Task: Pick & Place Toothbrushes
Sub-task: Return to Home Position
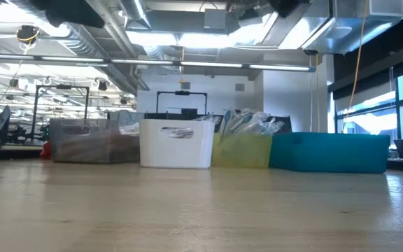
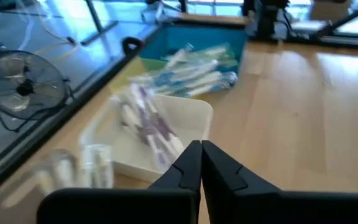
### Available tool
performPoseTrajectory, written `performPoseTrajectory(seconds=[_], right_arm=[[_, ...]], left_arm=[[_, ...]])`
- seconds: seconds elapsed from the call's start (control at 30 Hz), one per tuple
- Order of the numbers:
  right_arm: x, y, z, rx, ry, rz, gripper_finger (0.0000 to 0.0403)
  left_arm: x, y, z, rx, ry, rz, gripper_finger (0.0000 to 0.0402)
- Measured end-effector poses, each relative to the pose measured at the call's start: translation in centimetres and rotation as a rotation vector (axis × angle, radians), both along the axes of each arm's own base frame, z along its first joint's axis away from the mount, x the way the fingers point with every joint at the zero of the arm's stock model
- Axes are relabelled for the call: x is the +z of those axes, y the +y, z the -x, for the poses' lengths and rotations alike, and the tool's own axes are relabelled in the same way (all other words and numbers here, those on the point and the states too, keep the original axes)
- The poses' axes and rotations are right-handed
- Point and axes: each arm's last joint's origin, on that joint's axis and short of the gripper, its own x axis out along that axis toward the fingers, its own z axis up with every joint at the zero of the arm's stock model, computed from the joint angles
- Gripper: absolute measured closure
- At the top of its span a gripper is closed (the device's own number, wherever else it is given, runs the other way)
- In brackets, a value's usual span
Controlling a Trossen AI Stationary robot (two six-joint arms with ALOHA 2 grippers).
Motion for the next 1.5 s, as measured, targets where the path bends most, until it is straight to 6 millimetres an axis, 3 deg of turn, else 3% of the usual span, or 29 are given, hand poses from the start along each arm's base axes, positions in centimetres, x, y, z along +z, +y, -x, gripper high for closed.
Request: performPoseTrajectory(seconds=[0.17, 0.27, 0.4, 0.57, 0.77, 1.03, 1.5], right_arm=[[2.7, -1.3, 3.5, -0.061, -0.056, 0.063, 0.0399], [3.3, -2.1, 6.2, -0.087, -0.085, 0.054, 0.0399], [2.4, -2.6, 9.4, -0.051, -0.193, 0.016, 0.04], [0.1, -3.1, 12.0, 0.086, -0.482, -0.041, 0.0401], [-3.2, -3.8, 13.0, 0.083, -0.653, -0.06, 0.0401], [-8.8, -4.2, 13.3, 0.105, -0.773, -0.039, 0.0401], [-13.3, -5.1, 14.3, 0.13, -0.737, -0.027, 0.0401]], left_arm=[[0.6, 0.9, 3.0, 0.03, -0.046, -0.024, 0.04], [0.2, 1.2, 4.1, 0.027, -0.105, -0.012, 0.0399], [-1.6, 1.7, 5.3, 0.008, -0.142, -0.004, 0.04], [-4.0, 2.2, 6.2, -0.059, -0.215, 0.046, 0.04], [-5.9, 2.4, 6.5, -0.153, -0.377, 0.07, 0.04], [-10.0, 2.3, 6.4, -0.241, -0.525, 0.025, 0.04], [-10.8, 2.7, 6.0, -0.328, -0.456, -0.037, 0.04]])
